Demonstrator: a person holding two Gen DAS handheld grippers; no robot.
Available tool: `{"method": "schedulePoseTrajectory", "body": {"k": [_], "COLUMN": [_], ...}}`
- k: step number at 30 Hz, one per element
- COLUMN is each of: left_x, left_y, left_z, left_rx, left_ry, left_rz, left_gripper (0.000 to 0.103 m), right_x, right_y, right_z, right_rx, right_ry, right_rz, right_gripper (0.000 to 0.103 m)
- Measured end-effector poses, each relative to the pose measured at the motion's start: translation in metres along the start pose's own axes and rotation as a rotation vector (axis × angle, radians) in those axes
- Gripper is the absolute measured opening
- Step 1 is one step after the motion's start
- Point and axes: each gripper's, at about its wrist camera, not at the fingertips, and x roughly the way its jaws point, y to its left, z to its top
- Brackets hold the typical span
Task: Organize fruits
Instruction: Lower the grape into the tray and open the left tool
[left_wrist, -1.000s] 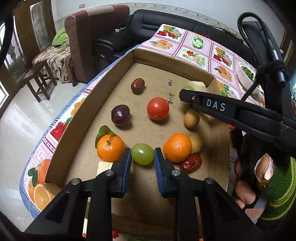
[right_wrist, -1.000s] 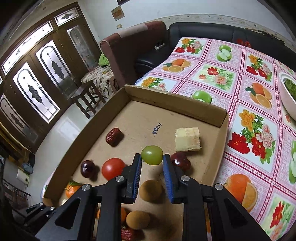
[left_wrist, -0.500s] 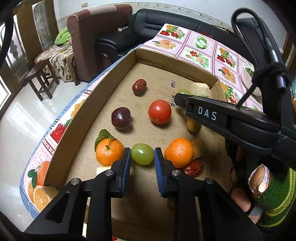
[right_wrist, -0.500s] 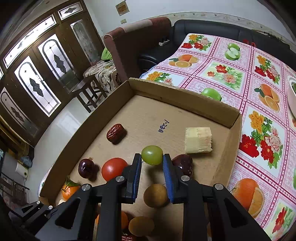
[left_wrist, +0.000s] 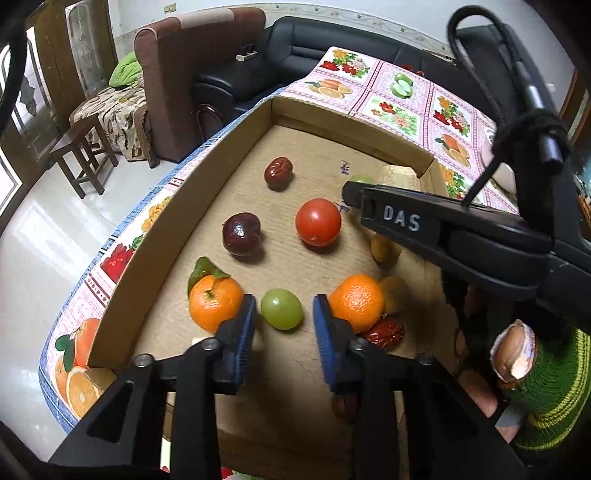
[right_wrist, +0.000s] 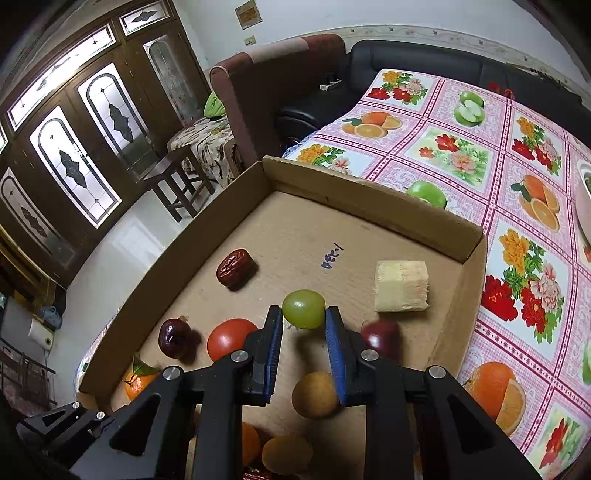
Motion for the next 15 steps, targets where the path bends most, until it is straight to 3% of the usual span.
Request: {"method": "schedulePoseTrajectory", "body": {"k": [10, 13, 15], "left_x": [-0.012, -0.019, -0.026], "left_y": [-0.004, -0.007, -0.009], "left_z": [-0.003, -0.008, -0.01], "left_rx": [0.007, 0.014, 0.024], "left_ry": [-0.029, -0.044, -0.062], "left_rz": [0.02, 0.04, 0.056], "left_gripper": [0.04, 0.053, 0.053], "right_x": [-0.009, -0.018, -0.025], "right_y": [-0.001, 0.0, 0.001], "right_z": [0.0, -0.002, -0.004], "right_rx": [0.003, -0.002, -0.009], "right_ry": [-0.009, -0.023, -0.029], "right_rz": [0.017, 0.025, 0.034], "right_gripper": [0.027, 0.027, 0.027]}}
